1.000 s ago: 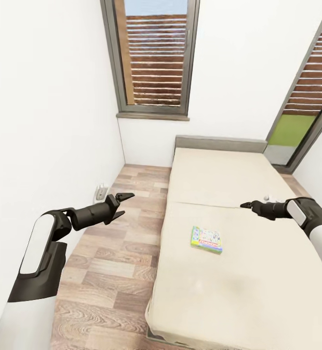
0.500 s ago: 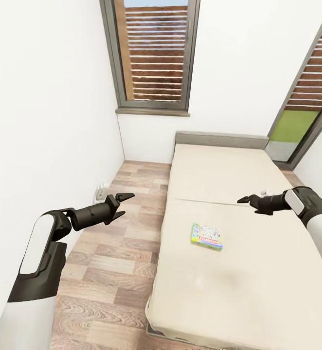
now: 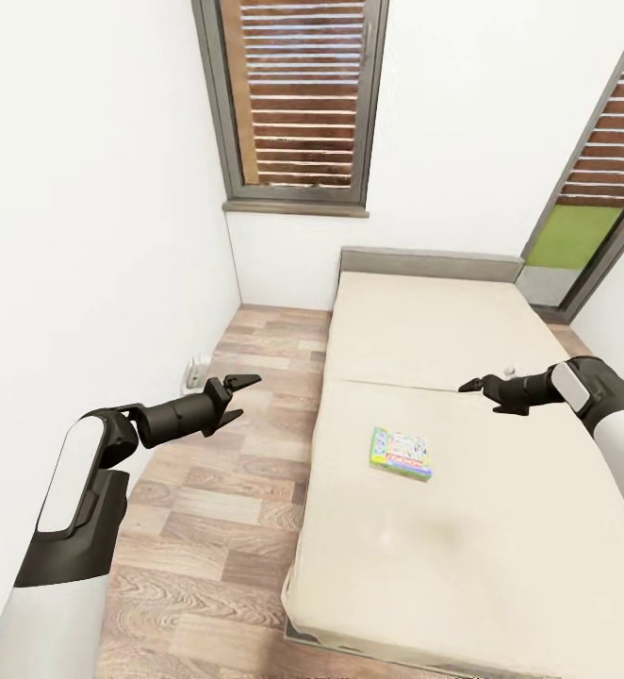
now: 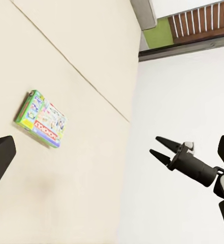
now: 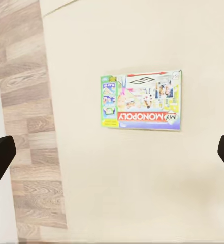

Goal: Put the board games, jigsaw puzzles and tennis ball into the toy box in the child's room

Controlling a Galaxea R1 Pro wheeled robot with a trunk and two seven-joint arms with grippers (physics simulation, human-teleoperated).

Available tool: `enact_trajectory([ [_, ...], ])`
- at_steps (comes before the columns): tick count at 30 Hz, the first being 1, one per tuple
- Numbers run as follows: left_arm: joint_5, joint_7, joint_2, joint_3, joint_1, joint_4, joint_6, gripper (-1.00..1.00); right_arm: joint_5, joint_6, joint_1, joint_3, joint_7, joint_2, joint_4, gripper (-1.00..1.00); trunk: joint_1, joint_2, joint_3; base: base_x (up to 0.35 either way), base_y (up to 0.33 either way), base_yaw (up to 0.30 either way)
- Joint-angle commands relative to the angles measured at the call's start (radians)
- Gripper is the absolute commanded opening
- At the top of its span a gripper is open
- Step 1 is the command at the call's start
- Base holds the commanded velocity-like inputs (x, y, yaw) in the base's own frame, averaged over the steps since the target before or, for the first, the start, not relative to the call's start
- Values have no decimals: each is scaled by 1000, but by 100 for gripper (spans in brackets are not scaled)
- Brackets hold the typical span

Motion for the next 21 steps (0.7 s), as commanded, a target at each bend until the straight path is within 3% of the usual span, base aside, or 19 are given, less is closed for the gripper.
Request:
enact_trajectory([
  [1,11,10,0,1,-1,-1,2,100,4,9,-5,0,4,0,-1,100,0,-1,-3,0,0,0],
  [8,11,9,-1,1,-1,-1,3,100,5,20,-21,-1,3,4,-1,100,0,-1,-14,0,0,0],
  [17,11,10,-2,6,-1,-6,0,100,7,3,-23,-2,-3,51,1,100,0,-1,-29,0,0,0],
  [21,5,12,-1,29,0,-9,-2,100,7,-37,-21,-3,-21,68,5,100,0,-1,-35,0,0,0],
])
